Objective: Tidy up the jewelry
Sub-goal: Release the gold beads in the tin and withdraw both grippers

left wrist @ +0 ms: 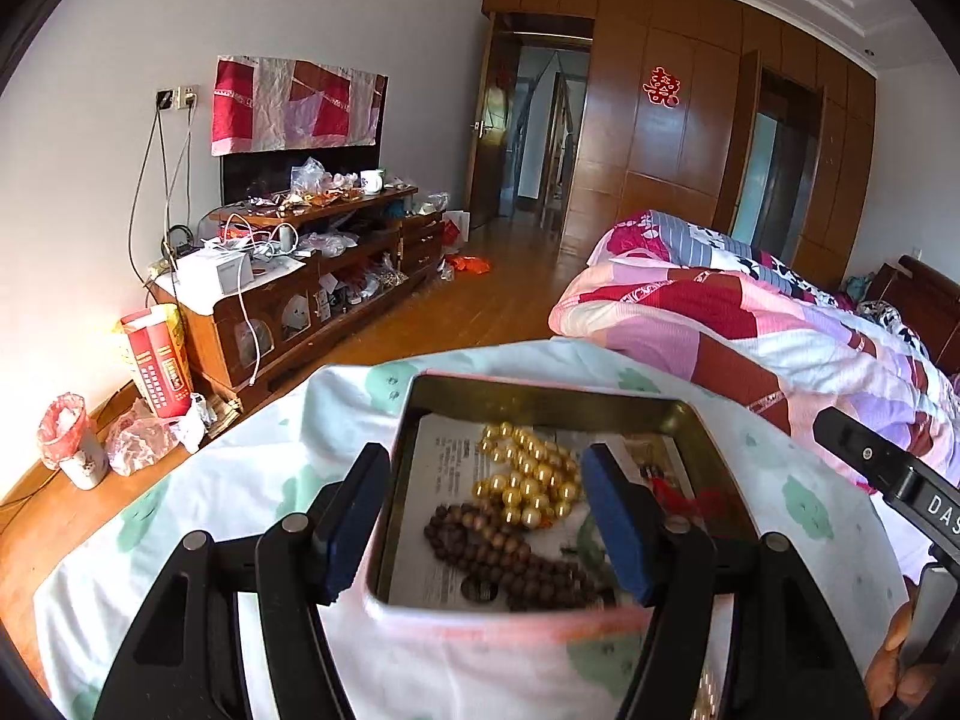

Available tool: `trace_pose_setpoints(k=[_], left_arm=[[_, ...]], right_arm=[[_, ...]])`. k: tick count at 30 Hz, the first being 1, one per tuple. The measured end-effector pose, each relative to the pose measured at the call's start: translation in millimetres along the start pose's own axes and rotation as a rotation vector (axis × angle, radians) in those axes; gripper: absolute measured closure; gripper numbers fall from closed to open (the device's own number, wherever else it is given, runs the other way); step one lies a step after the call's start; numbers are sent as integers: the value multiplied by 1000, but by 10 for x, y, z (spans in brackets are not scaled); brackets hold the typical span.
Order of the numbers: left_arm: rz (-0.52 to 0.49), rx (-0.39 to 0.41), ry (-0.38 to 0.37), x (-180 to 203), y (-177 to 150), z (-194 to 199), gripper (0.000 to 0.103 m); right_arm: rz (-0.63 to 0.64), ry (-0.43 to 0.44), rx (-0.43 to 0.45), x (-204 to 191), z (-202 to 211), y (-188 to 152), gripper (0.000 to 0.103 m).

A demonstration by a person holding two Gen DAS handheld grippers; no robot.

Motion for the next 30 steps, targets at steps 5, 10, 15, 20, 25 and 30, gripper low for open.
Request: trace_pose_setpoints(k=[5, 10, 15, 20, 25, 30], left_arm=[[19, -19, -2, -78, -173, 164, 36], [28, -31, 1, -137, -303, 303, 36], [28, -48, 6, -204, -422, 415, 36], [51, -92, 5, -321, -576, 475, 36], [37, -123, -2, -357, -680, 583, 36], [-35, -184, 3, -316, -816, 654, 36]], right_arm=[[-1, -15, -22, 8, 163, -180, 30], [1, -17, -39, 15, 283, -322, 30], [3, -30, -58, 27, 356, -487, 30], [-22, -21, -86, 55, 369, -606, 30], [-2, -17, -73, -4, 422, -636, 30], [21, -20, -68, -50, 437, -653, 30]])
Point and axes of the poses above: each gripper's, at about its wrist camera, not at the fingertips, and z roughly against the way its jaws point, x to its right, y to its top, the point moved 1 cm from there along -z, roughly the way its jaws point, and after that the axes turned 6 degrees about y, right-handed, at the moved point
